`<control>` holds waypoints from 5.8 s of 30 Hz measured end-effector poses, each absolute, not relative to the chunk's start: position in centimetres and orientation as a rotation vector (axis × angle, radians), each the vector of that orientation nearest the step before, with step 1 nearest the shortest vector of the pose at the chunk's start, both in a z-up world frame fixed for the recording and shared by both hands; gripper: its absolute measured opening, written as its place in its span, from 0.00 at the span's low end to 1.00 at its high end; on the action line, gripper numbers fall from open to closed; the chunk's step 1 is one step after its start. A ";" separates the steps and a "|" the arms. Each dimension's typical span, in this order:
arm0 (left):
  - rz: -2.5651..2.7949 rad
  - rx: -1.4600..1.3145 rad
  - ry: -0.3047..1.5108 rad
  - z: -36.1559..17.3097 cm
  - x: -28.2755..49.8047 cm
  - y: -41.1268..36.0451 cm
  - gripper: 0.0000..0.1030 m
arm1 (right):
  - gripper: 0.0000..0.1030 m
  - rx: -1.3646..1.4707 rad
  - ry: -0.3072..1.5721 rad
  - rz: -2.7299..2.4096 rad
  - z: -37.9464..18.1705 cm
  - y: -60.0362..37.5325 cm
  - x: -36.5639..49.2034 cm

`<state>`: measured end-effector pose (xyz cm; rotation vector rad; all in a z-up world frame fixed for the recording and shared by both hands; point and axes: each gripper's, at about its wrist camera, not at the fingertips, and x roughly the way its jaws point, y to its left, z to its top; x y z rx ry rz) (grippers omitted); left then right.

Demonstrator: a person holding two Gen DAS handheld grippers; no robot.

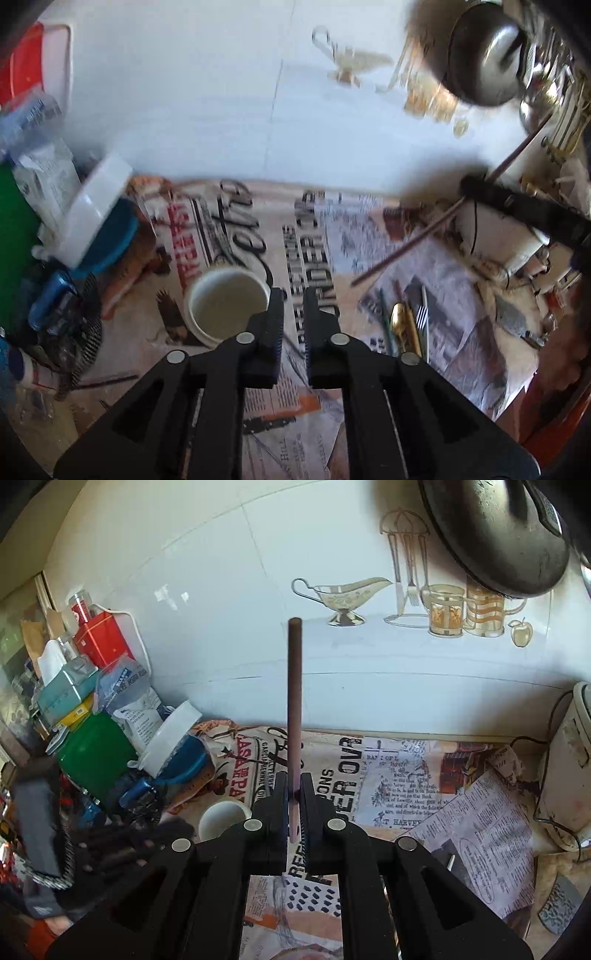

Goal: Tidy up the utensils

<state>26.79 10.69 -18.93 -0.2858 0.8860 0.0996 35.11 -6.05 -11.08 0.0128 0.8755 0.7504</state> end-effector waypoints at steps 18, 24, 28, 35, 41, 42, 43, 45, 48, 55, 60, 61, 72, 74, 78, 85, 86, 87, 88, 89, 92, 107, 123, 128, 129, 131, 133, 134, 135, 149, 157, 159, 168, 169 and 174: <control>0.178 -0.241 1.200 -34.8 32.5 7.7 0.16 | 0.05 0.051 0.976 0.559 -14.3 -14.2 36.8; 0.210 -0.271 1.175 -35.5 32.6 8.0 0.07 | 0.05 0.062 0.991 0.541 -14.7 -15.1 36.5; 0.164 -0.287 1.177 -35.5 32.2 8.0 0.03 | 0.05 0.064 0.993 0.540 -14.7 -15.4 36.0; 0.006 -0.255 1.249 -35.3 27.8 6.0 0.01 | 0.05 0.069 1.000 0.542 -15.3 -15.9 34.7; -0.166 -0.108 1.356 -35.2 23.2 2.1 0.01 | 0.05 0.087 1.024 0.544 -16.3 -16.6 33.5; -0.186 -0.091 1.376 -35.2 22.8 1.6 0.01 | 0.05 0.089 1.027 0.544 -16.4 -16.8 33.3; -0.190 -0.076 1.385 -35.1 22.7 1.3 0.02 | 0.05 0.092 1.031 0.543 -16.6 -17.0 33.2; -0.176 -0.063 1.387 -35.0 23.0 1.1 0.09 | 0.05 0.099 1.037 0.542 -16.7 -17.3 33.0; -0.141 -0.107 1.377 -34.9 25.0 1.6 0.18 | 0.05 0.106 1.039 0.536 -16.9 -17.8 32.9; -0.102 -0.103 1.350 -34.5 31.8 1.4 0.18 | 0.05 0.115 1.042 0.521 -16.9 -19.0 33.2; -0.078 -0.028 1.353 -34.7 35.1 0.5 0.17 | 0.05 0.114 1.038 0.519 -16.9 -19.5 33.6; -0.073 -0.008 1.357 -34.7 35.4 0.3 0.13 | 0.05 0.115 1.036 0.520 -16.8 -19.6 33.7; -0.099 0.030 1.352 -33.8 36.0 -1.0 0.04 | 0.05 0.119 1.024 0.549 -16.6 -18.9 34.0; -0.100 -0.006 1.316 -32.6 34.8 -0.8 0.04 | 0.05 0.111 1.025 0.559 -16.4 -18.4 34.1; -0.088 -0.065 1.234 -29.5 32.4 1.3 0.04 | 0.05 0.081 1.010 0.579 -15.6 -17.2 33.9; -0.021 -0.160 1.087 -24.9 27.9 3.7 0.04 | 0.05 0.051 0.978 0.618 -14.2 -15.0 33.7; -0.006 -0.167 1.062 -24.4 27.2 4.1 0.04 | 0.05 0.046 0.973 0.625 -14.0 -14.6 33.6; 0.004 -0.177 1.046 -24.2 26.8 4.2 0.04 | 0.05 0.041 0.970 0.632 -13.8 -14.3 33.6; 0.012 -0.194 1.027 -23.7 26.3 4.6 0.04 | 0.05 0.034 0.965 0.639 -13.6 -13.8 33.5; 0.021 -0.206 1.010 -23.4 25.8 4.9 0.04 | 0.05 0.028 0.960 0.646 -13.4 -13.4 33.4; 0.046 -0.233 0.961 -22.3 24.2 5.9 0.04 | 0.05 0.009 0.945 0.671 -12.8 -12.1 33.1; 0.177 -0.287 0.708 -15.2 20.3 10.8 0.04 | 0.05 -0.036 0.883 0.821 -10.6 -5.1 31.7; 0.323 -0.324 0.549 -11.8 25.5 18.2 0.04 | 0.05 -0.062 0.883 0.953 -10.7 1.7 33.5; 0.352 -0.346 0.583 -14.2 28.3 19.8 0.04 | 0.05 -0.084 0.952 0.975 -13.0 3.4 34.6; 0.357 -0.350 0.593 -14.7 28.7 20.0 0.04 | 0.05 -0.087 0.966 0.978 -13.5 3.6 34.8; 0.366 -0.355 0.619 -16.0 29.7 20.4 0.04 | 0.05 -0.094 1.002 0.983 -14.6 4.2 35.2; 0.370 -0.360 0.646 -17.2 30.4 20.7 0.04 | 0.05 -0.100 1.033 0.985 -15.7 4.6 35.4; 0.370 -0.361 0.659 -17.7 30.6 20.7 0.04 | 0.05 -0.104 1.049 0.987 -16.2 4.9 35.5; 0.369 -0.363 0.674 -18.3 30.8 20.8 0.04 | 0.05 -0.108 1.065 0.987 -16.8 5.1 35.6; 0.326 -0.371 0.815 -22.5 31.1 20.3 0.05 | 0.06 -0.152 1.158 0.977 -20.2 7.1 36.2; 0.333 -0.331 0.834 -21.6 30.5 19.6 0.05 | 0.22 -0.171 1.160 0.959 -19.8 6.5 36.0; 0.333 -0.323 0.833 -21.1 30.1 19.3 0.05 | 0.31 -0.169 1.141 0.945 -19.3 6.0 35.7; 0.332 -0.270 0.787 -17.8 27.1 17.0 0.20 | 0.33 -0.162 1.042 0.891 -15.9 2.5 34.4; 0.331 -0.262 0.778 -17.3 26.7 16.6 0.22 | 0.33 -0.157 1.030 0.883 -15.5 2.0 34.2; 0.304 -0.239 0.742 -15.0 24.8 14.8 0.30 | 0.34 -0.132 0.972 0.851 -13.2 -0.5 33.5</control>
